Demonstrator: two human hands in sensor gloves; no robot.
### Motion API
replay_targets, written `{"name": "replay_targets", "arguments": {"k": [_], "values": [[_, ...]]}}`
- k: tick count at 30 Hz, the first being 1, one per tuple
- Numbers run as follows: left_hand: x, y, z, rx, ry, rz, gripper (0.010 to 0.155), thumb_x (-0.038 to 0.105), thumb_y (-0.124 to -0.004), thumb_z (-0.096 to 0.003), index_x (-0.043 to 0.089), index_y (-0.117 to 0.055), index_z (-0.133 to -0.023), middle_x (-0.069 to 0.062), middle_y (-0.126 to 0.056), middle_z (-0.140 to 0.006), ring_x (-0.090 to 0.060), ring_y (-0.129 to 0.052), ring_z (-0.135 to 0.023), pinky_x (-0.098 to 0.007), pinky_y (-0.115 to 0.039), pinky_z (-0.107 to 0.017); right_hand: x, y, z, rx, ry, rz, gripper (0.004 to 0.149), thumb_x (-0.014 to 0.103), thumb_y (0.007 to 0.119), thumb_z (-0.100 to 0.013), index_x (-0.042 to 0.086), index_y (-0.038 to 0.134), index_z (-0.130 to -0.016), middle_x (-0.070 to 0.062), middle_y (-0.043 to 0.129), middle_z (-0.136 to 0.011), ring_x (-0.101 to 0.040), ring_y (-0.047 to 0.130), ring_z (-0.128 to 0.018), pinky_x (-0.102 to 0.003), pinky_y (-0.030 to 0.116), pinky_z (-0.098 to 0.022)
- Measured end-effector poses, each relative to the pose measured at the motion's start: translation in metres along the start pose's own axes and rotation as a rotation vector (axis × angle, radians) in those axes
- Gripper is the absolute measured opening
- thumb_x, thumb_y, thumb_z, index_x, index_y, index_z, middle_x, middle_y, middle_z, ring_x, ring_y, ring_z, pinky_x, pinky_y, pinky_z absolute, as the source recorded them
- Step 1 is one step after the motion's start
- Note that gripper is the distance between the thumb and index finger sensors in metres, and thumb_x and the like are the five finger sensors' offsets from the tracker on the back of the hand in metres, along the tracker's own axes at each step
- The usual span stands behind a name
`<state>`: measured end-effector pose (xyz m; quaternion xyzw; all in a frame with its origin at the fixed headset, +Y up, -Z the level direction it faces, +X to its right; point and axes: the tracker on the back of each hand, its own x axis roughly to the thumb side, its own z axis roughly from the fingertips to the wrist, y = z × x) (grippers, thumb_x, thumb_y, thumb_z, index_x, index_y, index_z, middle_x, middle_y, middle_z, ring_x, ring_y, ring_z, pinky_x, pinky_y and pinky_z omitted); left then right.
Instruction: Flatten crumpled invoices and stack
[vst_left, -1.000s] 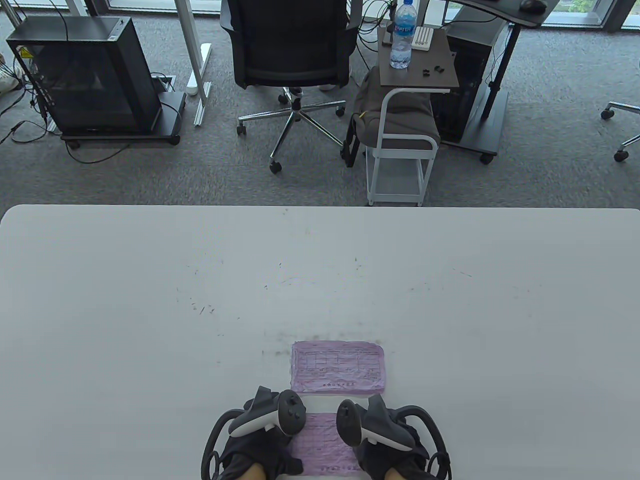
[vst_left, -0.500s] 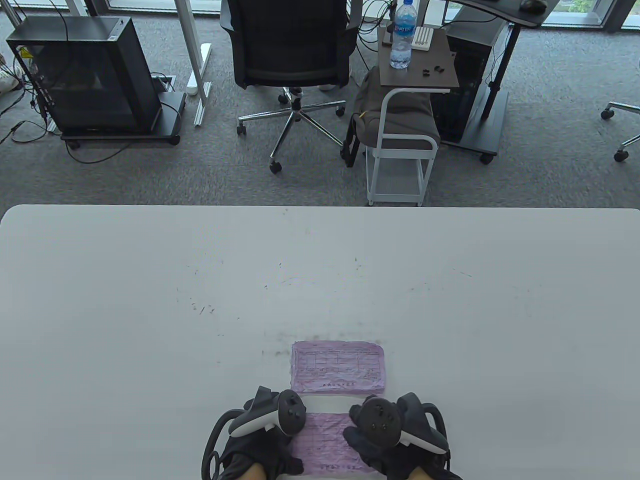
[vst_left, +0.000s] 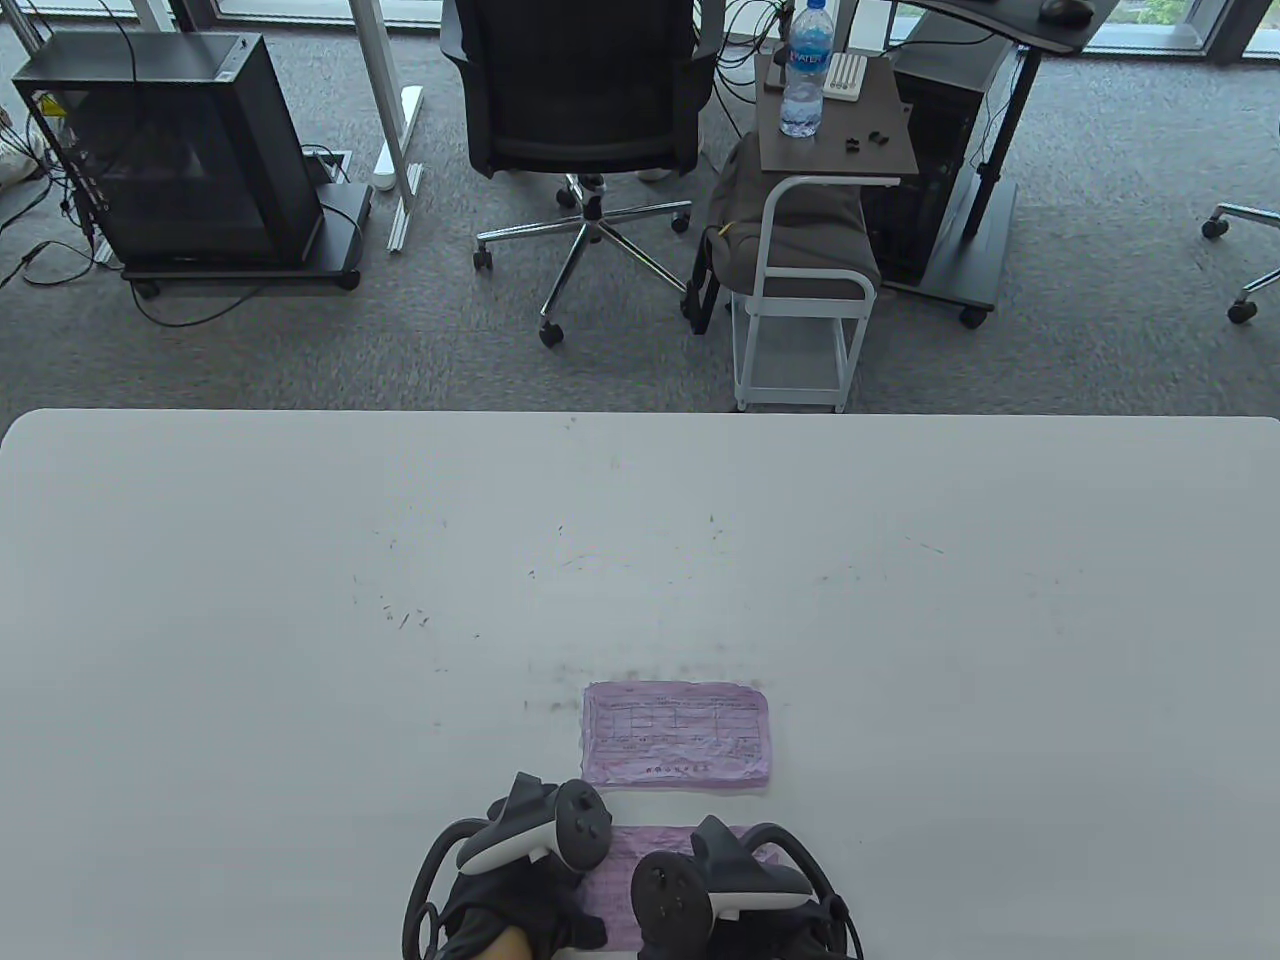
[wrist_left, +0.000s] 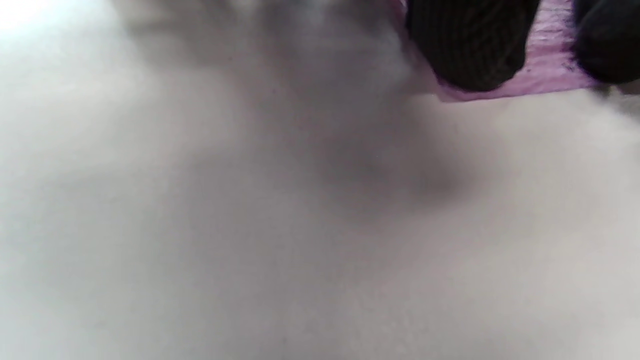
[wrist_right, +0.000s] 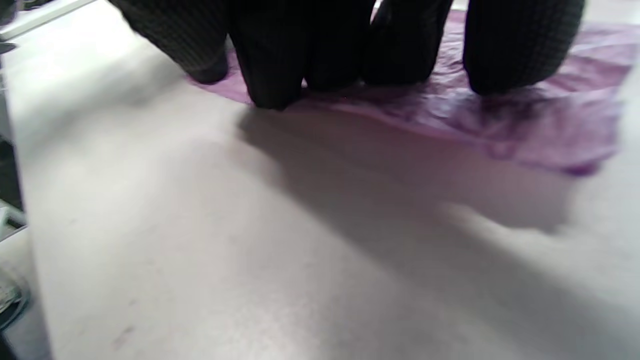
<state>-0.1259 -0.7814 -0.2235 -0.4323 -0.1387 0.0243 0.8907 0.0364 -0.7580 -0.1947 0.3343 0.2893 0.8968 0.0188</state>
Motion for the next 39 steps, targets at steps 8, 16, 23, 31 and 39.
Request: {"name": "replay_targets", "arguments": {"k": [8, 16, 23, 31, 39], "values": [[0.000, 0.000, 0.000, -0.001, 0.001, 0.001, 0.091, 0.049, -0.079, -0.0524, 0.031, -0.009, -0.108, -0.016, 0.013, -0.105, -0.062, 0.003, -0.094, -0.074, -0.029, -0.067, -0.030, 0.000, 0.004, 0.068, 0.260, -0.094, 0.035, 0.048, 0.068, -0.060, 0.020, 0.087, -0.069, -0.007, 0.088, -0.075, -0.038, 0.086, -0.067, -0.066, 0.076, -0.048], [0.000, -0.001, 0.000, -0.001, -0.002, 0.005, 0.091, 0.049, -0.079, -0.0524, 0.032, -0.010, -0.108, -0.016, 0.013, -0.105, -0.062, 0.003, -0.094, -0.074, -0.028, -0.067, -0.065, 0.005, 0.016, 0.087, 0.389, -0.216, 0.037, 0.048, 0.068, -0.061, 0.018, 0.090, -0.062, -0.007, 0.092, -0.064, -0.036, 0.089, -0.058, -0.063, 0.078, -0.047], [0.000, -0.001, 0.000, 0.001, -0.004, 0.005, 0.091, 0.049, -0.079, -0.0524, 0.031, -0.010, -0.108, -0.016, 0.012, -0.105, -0.062, 0.003, -0.094, -0.074, -0.029, -0.066, -0.065, -0.010, 0.031, -0.156, 0.408, -0.170, 0.041, 0.049, 0.068, -0.060, 0.015, 0.089, -0.068, -0.012, 0.092, -0.068, -0.037, 0.089, -0.058, -0.063, 0.079, -0.045], [0.000, -0.001, 0.000, 0.003, -0.007, 0.006, 0.091, 0.049, -0.079, -0.0524, 0.031, -0.010, -0.108, -0.016, 0.012, -0.105, -0.063, 0.003, -0.094, -0.074, -0.029, -0.066, -0.020, -0.005, 0.011, -0.250, 0.010, -0.053, 0.053, 0.046, 0.066, -0.060, 0.013, 0.058, -0.100, -0.022, 0.053, -0.105, -0.044, 0.071, -0.082, -0.061, 0.075, -0.052], [0.000, 0.000, 0.000, 0.002, -0.008, 0.003, 0.090, 0.049, -0.079, -0.0525, 0.031, -0.010, -0.108, -0.016, 0.012, -0.105, -0.062, 0.003, -0.094, -0.074, -0.029, -0.066, -0.018, 0.006, -0.004, -0.044, 0.164, -0.072, 0.063, 0.048, 0.065, -0.061, 0.014, 0.040, -0.108, -0.022, 0.034, -0.112, -0.043, 0.048, -0.092, -0.060, 0.066, -0.057]]}}
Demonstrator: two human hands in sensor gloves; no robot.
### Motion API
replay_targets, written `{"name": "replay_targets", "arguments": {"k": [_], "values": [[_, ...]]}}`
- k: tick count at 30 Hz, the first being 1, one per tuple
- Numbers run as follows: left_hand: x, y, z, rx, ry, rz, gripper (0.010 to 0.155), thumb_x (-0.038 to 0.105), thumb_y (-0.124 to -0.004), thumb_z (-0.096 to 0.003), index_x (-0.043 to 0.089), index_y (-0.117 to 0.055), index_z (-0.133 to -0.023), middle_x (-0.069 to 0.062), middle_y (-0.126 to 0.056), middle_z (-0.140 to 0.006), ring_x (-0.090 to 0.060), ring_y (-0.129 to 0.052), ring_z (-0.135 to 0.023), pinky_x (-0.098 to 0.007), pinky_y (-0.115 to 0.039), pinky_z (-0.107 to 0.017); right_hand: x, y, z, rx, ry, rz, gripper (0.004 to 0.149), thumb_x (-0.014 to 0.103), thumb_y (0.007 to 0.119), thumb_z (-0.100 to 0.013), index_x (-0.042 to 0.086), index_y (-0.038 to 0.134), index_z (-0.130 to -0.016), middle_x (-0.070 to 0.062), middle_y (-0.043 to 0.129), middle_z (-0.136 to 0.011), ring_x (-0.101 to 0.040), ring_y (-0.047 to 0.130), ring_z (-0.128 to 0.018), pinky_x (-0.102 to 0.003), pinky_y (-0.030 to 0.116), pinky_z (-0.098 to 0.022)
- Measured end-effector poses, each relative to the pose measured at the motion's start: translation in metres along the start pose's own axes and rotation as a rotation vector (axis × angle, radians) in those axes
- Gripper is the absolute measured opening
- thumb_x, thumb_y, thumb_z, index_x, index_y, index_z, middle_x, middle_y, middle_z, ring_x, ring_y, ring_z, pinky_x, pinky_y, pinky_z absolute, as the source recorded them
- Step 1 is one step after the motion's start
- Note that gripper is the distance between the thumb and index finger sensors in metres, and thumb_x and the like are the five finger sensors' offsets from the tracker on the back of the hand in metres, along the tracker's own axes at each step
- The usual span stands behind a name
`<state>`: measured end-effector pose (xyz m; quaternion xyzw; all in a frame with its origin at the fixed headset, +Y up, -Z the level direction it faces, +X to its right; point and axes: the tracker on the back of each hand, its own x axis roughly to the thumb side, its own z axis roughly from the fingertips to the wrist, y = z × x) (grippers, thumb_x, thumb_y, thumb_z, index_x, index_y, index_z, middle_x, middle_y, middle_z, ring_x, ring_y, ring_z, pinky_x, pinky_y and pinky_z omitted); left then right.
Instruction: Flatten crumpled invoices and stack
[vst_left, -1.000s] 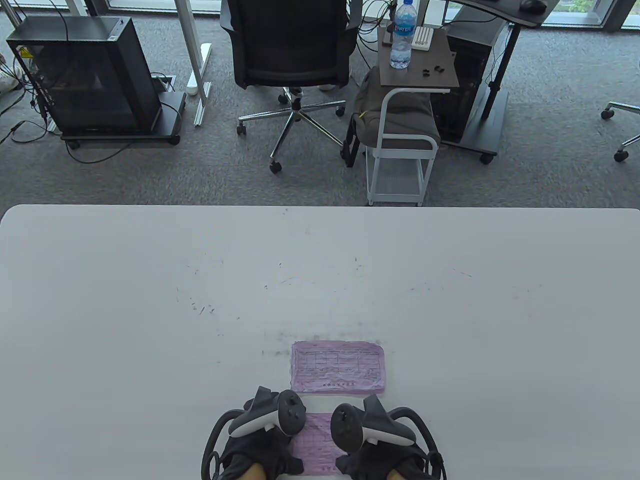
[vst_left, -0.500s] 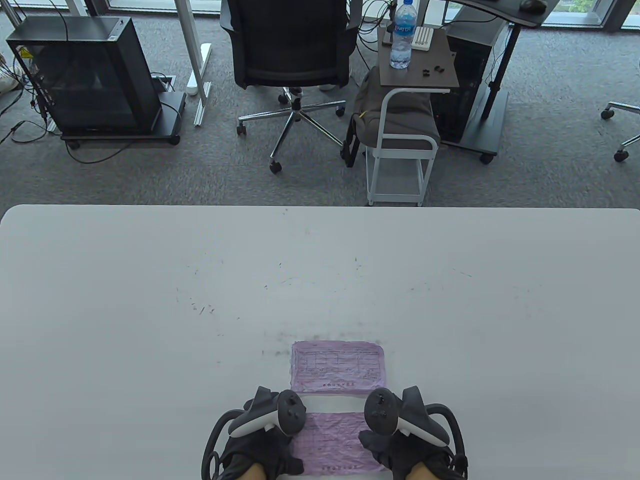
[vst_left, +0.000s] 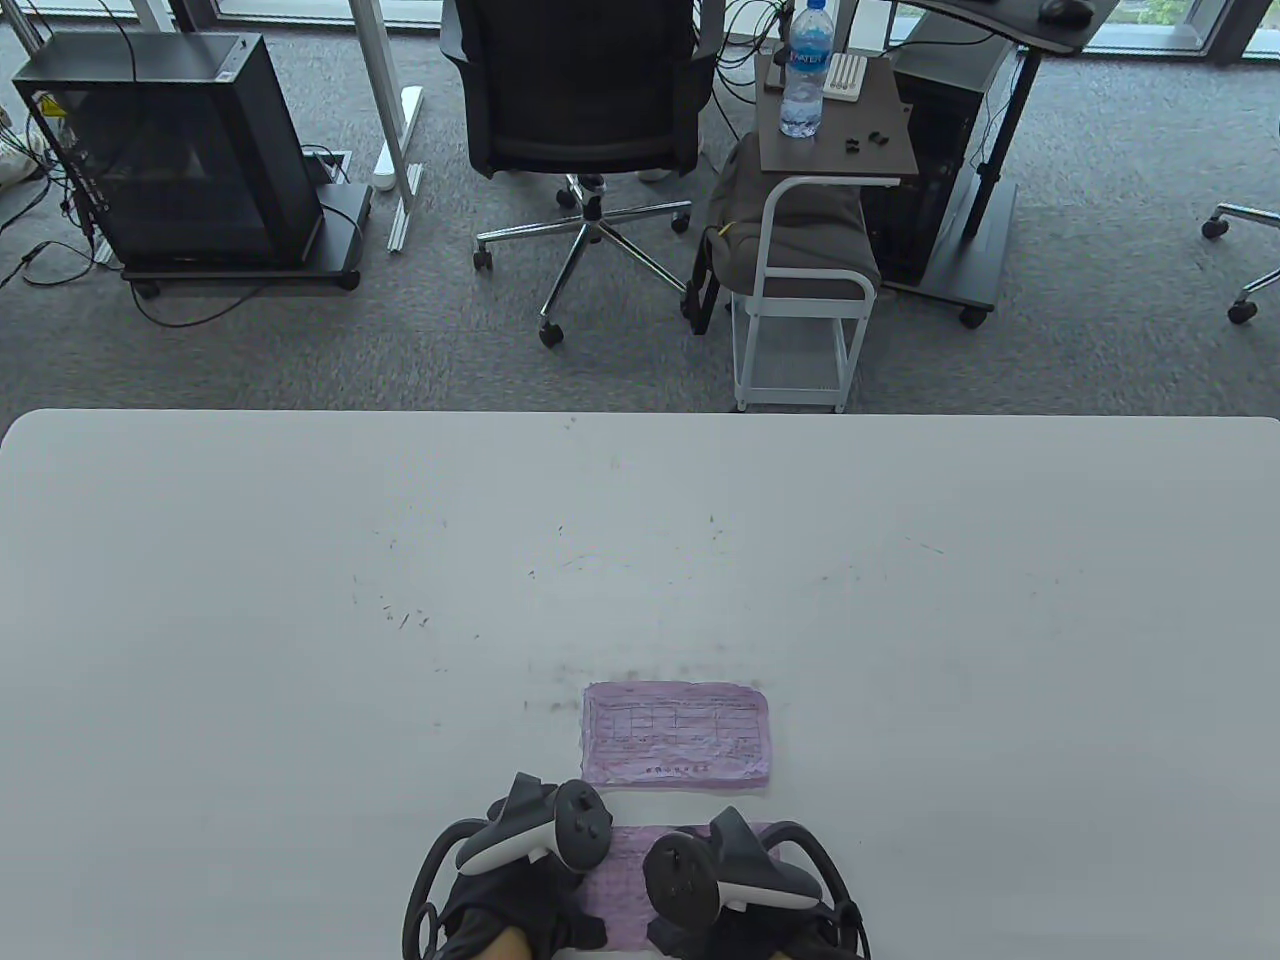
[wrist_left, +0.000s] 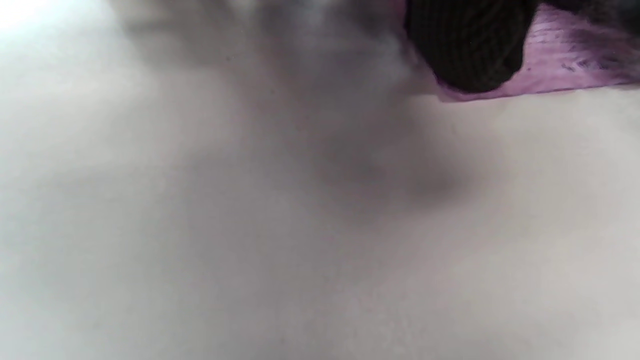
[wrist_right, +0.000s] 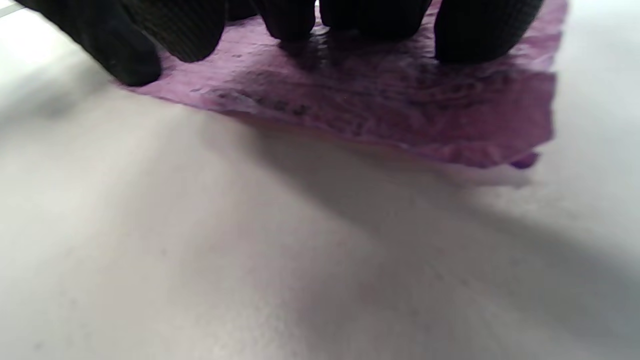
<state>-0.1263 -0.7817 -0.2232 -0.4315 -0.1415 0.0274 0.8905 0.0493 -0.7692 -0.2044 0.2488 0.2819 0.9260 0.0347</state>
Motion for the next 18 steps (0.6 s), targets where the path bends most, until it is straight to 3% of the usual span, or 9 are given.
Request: {"name": "replay_targets", "arguments": {"k": [5, 10, 14, 18], "values": [[0.001, 0.000, 0.000, 0.000, 0.000, -0.001, 0.090, 0.049, -0.079, -0.0526, 0.031, -0.010, -0.108, -0.016, 0.012, -0.105, -0.063, 0.003, -0.094, -0.074, -0.029, -0.066, -0.026, -0.005, 0.006, -0.022, 0.223, -0.068, 0.063, 0.046, 0.065, -0.062, 0.009, 0.043, -0.107, -0.026, 0.038, -0.109, -0.046, 0.054, -0.088, -0.062, 0.071, -0.053], [0.001, 0.000, 0.000, 0.001, -0.001, -0.001, 0.090, 0.049, -0.079, -0.0526, 0.031, -0.010, -0.108, -0.016, 0.012, -0.105, -0.063, 0.003, -0.094, -0.074, -0.029, -0.066, -0.041, -0.008, 0.011, -0.049, 0.338, -0.073, 0.061, 0.046, 0.065, -0.062, 0.003, 0.050, -0.103, -0.032, 0.044, -0.106, -0.050, 0.061, -0.084, -0.061, 0.074, -0.050], [0.001, 0.000, 0.000, 0.002, -0.001, 0.000, 0.090, 0.049, -0.079, -0.0525, 0.031, -0.010, -0.108, -0.016, 0.012, -0.105, -0.063, 0.003, -0.094, -0.074, -0.029, -0.066, -0.043, -0.010, 0.014, -0.103, 0.327, -0.083, 0.062, 0.047, 0.066, -0.062, 0.002, 0.054, -0.102, -0.035, 0.046, -0.104, -0.050, 0.066, -0.082, -0.059, 0.078, -0.048], [0.001, 0.000, 0.000, 0.002, -0.002, 0.000, 0.090, 0.049, -0.079, -0.0526, 0.031, -0.010, -0.108, -0.017, 0.012, -0.105, -0.063, 0.003, -0.094, -0.075, -0.029, -0.066, -0.037, -0.018, 0.019, -0.230, 0.270, -0.055, 0.062, 0.047, 0.067, -0.061, 0.004, 0.051, -0.103, -0.034, 0.047, -0.105, -0.049, 0.068, -0.082, -0.057, 0.079, -0.047]]}}
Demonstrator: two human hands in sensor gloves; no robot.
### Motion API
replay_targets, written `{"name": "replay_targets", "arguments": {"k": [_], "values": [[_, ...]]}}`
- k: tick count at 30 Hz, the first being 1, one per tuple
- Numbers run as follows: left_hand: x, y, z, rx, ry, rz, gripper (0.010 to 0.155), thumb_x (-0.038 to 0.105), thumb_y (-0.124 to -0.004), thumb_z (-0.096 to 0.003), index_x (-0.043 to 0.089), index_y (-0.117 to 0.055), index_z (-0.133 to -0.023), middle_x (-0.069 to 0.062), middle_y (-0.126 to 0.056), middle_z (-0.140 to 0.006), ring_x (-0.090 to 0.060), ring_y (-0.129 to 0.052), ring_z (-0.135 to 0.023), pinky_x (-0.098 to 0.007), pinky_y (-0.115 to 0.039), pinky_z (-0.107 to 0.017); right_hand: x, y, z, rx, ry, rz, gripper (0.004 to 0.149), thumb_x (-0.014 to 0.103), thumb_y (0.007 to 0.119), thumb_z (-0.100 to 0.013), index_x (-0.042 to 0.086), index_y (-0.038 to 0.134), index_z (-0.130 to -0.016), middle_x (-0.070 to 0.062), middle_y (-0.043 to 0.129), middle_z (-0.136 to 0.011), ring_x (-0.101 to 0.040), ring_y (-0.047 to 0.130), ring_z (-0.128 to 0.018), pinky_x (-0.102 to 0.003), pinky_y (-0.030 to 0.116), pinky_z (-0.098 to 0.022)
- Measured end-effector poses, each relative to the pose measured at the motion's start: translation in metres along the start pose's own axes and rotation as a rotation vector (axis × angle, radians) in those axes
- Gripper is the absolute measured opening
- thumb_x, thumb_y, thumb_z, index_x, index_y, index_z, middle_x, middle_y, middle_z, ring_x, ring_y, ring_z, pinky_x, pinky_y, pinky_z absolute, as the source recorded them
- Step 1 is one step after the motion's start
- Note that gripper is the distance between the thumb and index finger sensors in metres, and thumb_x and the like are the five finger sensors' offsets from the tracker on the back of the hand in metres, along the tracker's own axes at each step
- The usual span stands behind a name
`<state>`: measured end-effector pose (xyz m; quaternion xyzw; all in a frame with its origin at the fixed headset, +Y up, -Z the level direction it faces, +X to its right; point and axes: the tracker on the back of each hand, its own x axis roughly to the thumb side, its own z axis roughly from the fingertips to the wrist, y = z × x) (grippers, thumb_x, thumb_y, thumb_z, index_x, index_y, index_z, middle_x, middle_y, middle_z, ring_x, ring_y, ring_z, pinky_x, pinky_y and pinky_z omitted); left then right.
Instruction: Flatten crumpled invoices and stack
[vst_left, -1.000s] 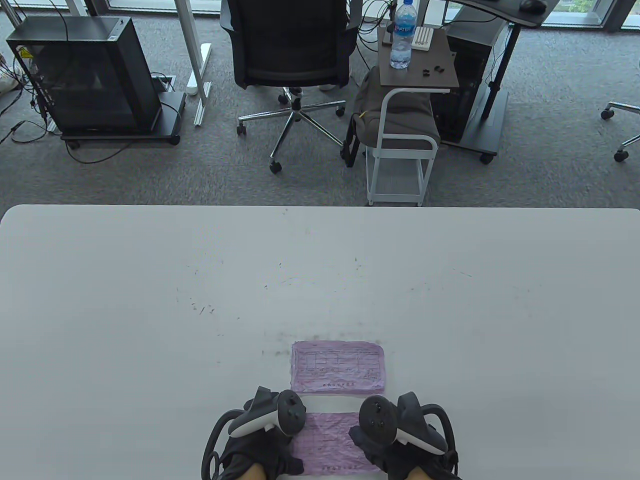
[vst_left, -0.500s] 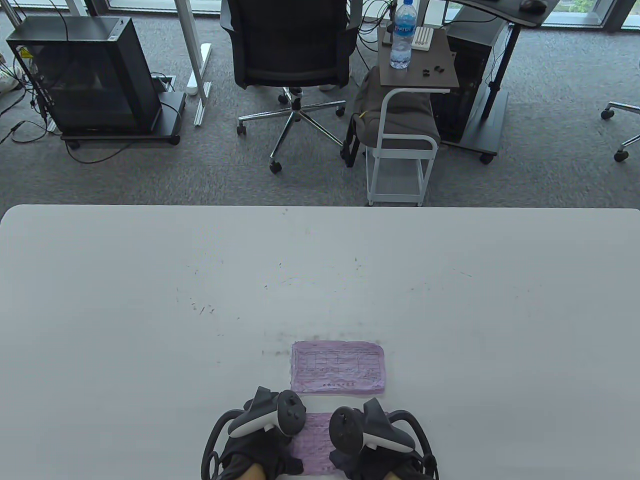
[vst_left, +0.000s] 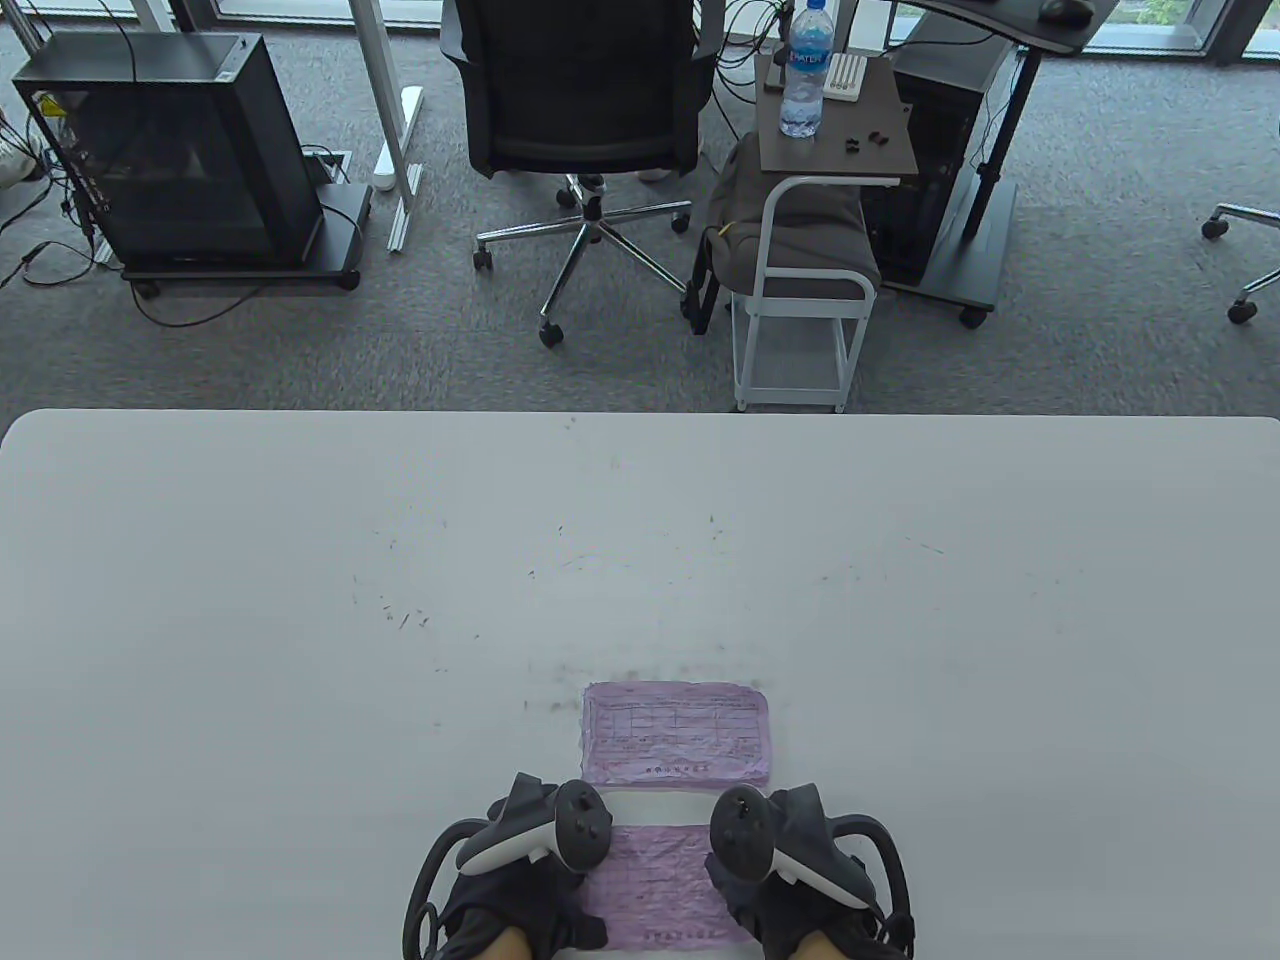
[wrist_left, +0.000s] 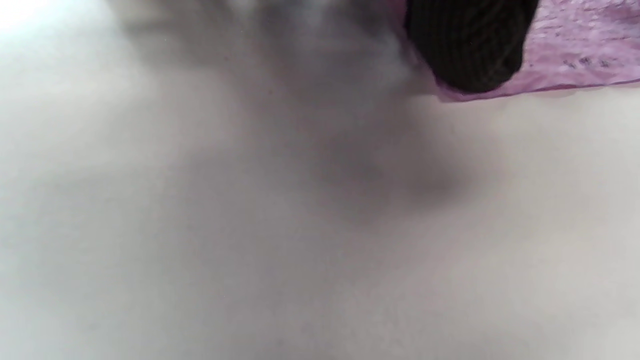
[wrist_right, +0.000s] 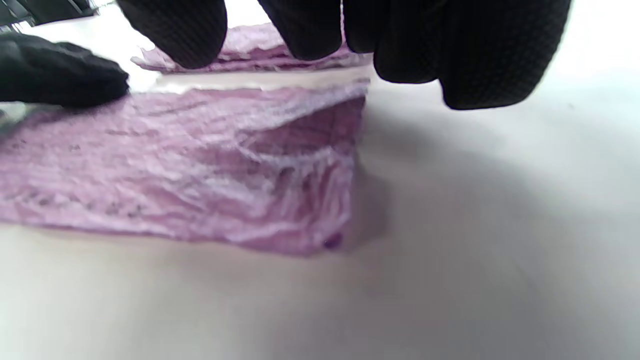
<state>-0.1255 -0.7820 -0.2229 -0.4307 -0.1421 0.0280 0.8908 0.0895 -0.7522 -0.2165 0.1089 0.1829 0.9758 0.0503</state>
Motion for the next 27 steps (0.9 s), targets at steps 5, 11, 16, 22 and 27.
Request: {"name": "replay_targets", "arguments": {"k": [5, 11, 16, 22, 27], "values": [[-0.001, 0.000, 0.000, -0.002, -0.004, -0.001, 0.090, 0.048, -0.080, -0.0523, 0.032, -0.011, -0.108, -0.016, 0.012, -0.105, -0.063, 0.003, -0.094, -0.074, -0.029, -0.066, -0.003, 0.006, -0.005, 0.050, 0.036, 0.005, 0.066, 0.039, 0.074, -0.059, 0.003, 0.041, -0.105, -0.036, 0.047, -0.105, -0.051, 0.068, -0.084, -0.057, 0.080, -0.048], [-0.001, 0.000, 0.000, -0.002, -0.005, -0.004, 0.090, 0.048, -0.080, -0.0520, 0.032, -0.011, -0.108, -0.017, 0.012, -0.105, -0.063, 0.002, -0.094, -0.074, -0.029, -0.066, -0.016, 0.014, -0.010, 0.037, 0.038, -0.026, 0.073, 0.035, 0.080, -0.055, 0.002, 0.038, -0.105, -0.033, 0.054, -0.100, -0.041, 0.073, -0.073, -0.045, 0.084, -0.043], [-0.001, 0.000, 0.000, 0.000, -0.006, -0.005, 0.090, 0.047, -0.080, -0.0522, 0.032, -0.011, -0.108, -0.017, 0.012, -0.105, -0.063, 0.002, -0.094, -0.075, -0.029, -0.066, -0.020, 0.017, -0.012, 0.005, 0.033, -0.098, 0.081, 0.032, 0.085, -0.050, -0.005, 0.036, -0.102, -0.022, 0.069, -0.086, -0.026, 0.085, -0.058, -0.035, 0.087, -0.034], [-0.001, 0.000, 0.000, 0.001, -0.007, -0.005, 0.090, 0.047, -0.080, -0.0521, 0.032, -0.011, -0.108, -0.017, 0.012, -0.105, -0.064, 0.002, -0.094, -0.075, -0.029, -0.066, -0.019, 0.017, -0.012, 0.017, 0.025, -0.116, 0.067, 0.030, 0.086, -0.050, -0.001, 0.052, -0.099, -0.010, 0.083, -0.070, -0.020, 0.091, -0.047, -0.034, 0.089, -0.028], [-0.001, 0.000, 0.000, 0.001, -0.007, -0.005, 0.090, 0.047, -0.080, -0.0522, 0.032, -0.012, -0.109, -0.017, 0.011, -0.105, -0.064, 0.002, -0.094, -0.075, -0.029, -0.066, -0.015, 0.014, -0.011, -0.032, 0.005, -0.053, 0.048, 0.031, 0.088, -0.050, 0.013, 0.070, -0.091, -0.004, 0.086, -0.063, -0.017, 0.092, -0.042, -0.034, 0.090, -0.026]]}}
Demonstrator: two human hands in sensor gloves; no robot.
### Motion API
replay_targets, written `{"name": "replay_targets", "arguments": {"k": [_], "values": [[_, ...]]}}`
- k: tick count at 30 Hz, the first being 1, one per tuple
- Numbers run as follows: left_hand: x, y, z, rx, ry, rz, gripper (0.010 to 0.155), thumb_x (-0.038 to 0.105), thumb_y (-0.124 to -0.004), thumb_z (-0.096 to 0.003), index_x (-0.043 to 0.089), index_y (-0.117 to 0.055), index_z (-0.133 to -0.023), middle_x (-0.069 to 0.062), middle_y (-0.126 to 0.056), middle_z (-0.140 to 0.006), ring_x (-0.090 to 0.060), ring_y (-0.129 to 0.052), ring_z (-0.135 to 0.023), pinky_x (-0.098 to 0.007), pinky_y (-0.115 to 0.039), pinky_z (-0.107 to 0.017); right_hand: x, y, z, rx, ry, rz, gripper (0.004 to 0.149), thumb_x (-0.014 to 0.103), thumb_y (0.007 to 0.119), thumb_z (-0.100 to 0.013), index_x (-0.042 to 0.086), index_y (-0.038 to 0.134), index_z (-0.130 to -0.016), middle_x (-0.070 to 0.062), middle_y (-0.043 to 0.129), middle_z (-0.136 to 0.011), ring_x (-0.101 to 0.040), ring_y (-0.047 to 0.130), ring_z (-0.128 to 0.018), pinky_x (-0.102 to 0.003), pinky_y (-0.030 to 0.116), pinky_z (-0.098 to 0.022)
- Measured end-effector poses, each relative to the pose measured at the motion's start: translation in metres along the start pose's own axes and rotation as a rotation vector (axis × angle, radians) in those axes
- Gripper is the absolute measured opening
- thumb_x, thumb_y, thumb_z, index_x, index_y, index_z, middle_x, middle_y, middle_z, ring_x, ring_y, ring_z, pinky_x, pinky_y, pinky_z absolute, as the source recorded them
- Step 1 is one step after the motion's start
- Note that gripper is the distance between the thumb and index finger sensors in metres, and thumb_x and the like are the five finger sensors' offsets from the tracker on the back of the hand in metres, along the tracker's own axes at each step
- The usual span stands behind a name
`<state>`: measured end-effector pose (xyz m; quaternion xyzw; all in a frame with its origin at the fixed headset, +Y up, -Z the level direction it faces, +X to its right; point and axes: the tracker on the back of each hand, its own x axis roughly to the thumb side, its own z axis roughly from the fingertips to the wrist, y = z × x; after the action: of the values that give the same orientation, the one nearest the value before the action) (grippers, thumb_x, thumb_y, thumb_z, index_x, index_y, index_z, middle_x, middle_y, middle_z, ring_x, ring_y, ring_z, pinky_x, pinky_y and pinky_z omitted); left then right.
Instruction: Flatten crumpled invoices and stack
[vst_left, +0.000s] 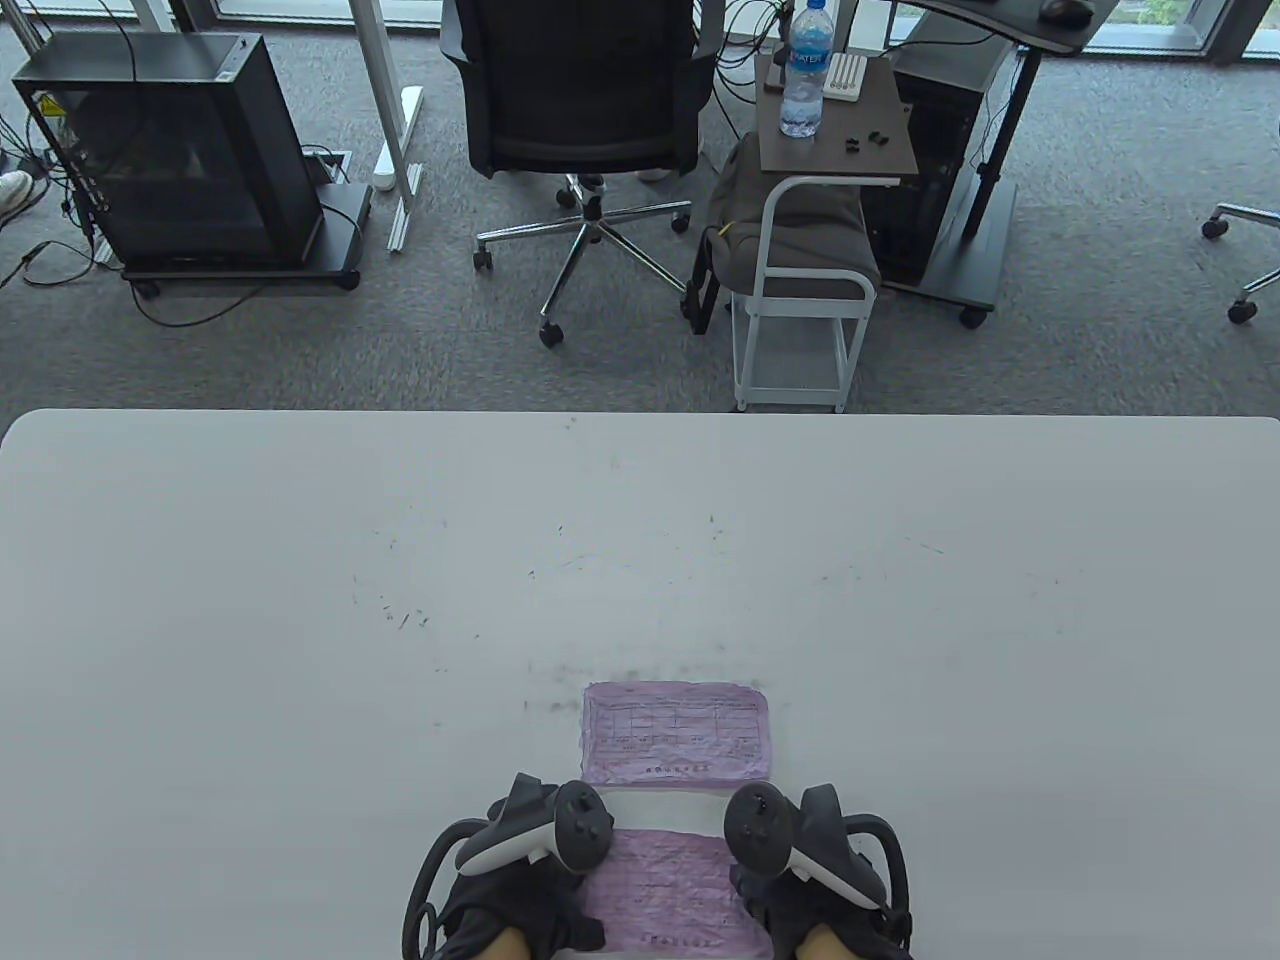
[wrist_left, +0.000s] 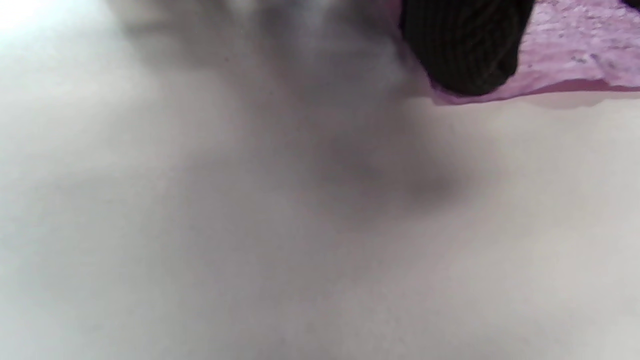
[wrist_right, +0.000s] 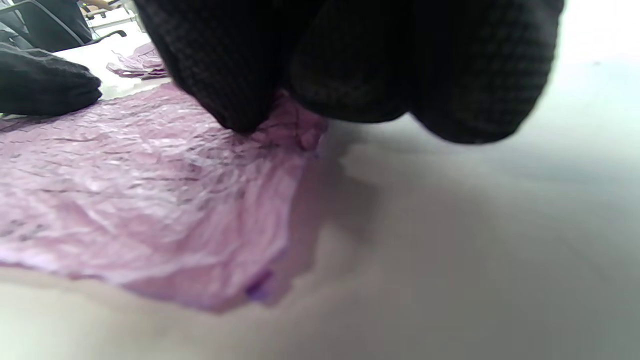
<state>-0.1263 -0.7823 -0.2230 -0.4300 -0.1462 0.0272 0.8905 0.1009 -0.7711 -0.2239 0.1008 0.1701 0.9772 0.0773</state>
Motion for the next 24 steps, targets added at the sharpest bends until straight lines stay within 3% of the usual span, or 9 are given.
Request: {"name": "replay_targets", "arguments": {"k": [5, 10, 15, 19, 21, 24], "values": [[0.000, 0.000, 0.000, 0.000, 0.000, 0.000, 0.090, 0.047, -0.080, -0.0522, 0.032, -0.012, -0.109, -0.017, 0.011, -0.105, -0.064, 0.002, -0.094, -0.075, -0.029, -0.066, -0.003, -0.004, 0.002, -0.010, 0.004, -0.041, 0.038, 0.032, 0.087, -0.051, 0.021, 0.076, -0.086, -0.004, 0.085, -0.066, -0.020, 0.091, -0.048, -0.037, 0.090, -0.031], [0.000, 0.000, 0.000, 0.005, -0.002, 0.003, 0.090, 0.047, -0.080, -0.0522, 0.032, -0.012, -0.109, -0.017, 0.011, -0.106, -0.064, 0.002, -0.094, -0.075, -0.029, -0.066, -0.010, -0.014, 0.006, 0.018, -0.041, -0.190, 0.039, 0.031, 0.084, -0.053, 0.015, 0.074, -0.087, -0.023, 0.062, -0.095, -0.038, 0.078, -0.072, -0.046, 0.082, -0.046], [0.000, 0.000, 0.000, 0.004, -0.003, 0.003, 0.090, 0.047, -0.080, -0.0523, 0.032, -0.012, -0.109, -0.017, 0.011, -0.105, -0.064, 0.002, -0.094, -0.075, -0.029, -0.066, -0.013, -0.019, 0.006, 0.045, -0.126, -0.374, 0.043, 0.029, 0.080, -0.055, 0.008, 0.067, -0.089, -0.040, 0.056, -0.101, -0.051, 0.077, -0.078, -0.051, 0.082, -0.049], [0.000, 0.000, 0.000, 0.004, -0.002, 0.003, 0.089, 0.047, -0.080, -0.0522, 0.032, -0.012, -0.109, -0.017, 0.011, -0.105, -0.064, 0.002, -0.094, -0.075, -0.029, -0.066, -0.019, -0.012, 0.003, 0.123, -0.113, -0.588, 0.060, 0.030, 0.081, -0.055, 0.005, 0.049, -0.099, -0.035, 0.071, -0.093, -0.041, 0.091, -0.066, -0.046, 0.088, -0.041], [0.000, 0.000, 0.000, 0.004, -0.002, 0.003, 0.090, 0.047, -0.080, -0.0523, 0.032, -0.012, -0.109, -0.017, 0.011, -0.105, -0.064, 0.002, -0.094, -0.075, -0.029, -0.066, -0.020, -0.009, 0.002, 0.158, -0.107, -0.619, 0.074, 0.034, 0.083, -0.054, 0.001, 0.039, -0.103, -0.028, 0.075, -0.090, -0.036, 0.092, -0.063, -0.045, 0.087, -0.040], [0.000, 0.000, 0.000, 0.004, -0.002, 0.003, 0.089, 0.047, -0.080, -0.0522, 0.032, -0.012, -0.109, -0.017, 0.011, -0.105, -0.064, 0.002, -0.094, -0.075, -0.029, -0.066, -0.020, -0.006, 0.002, 0.201, -0.056, -0.568, 0.081, 0.036, 0.085, -0.053, -0.003, 0.036, -0.104, -0.019, 0.077, -0.084, -0.029, 0.091, -0.057, -0.041, 0.087, -0.038]]}}
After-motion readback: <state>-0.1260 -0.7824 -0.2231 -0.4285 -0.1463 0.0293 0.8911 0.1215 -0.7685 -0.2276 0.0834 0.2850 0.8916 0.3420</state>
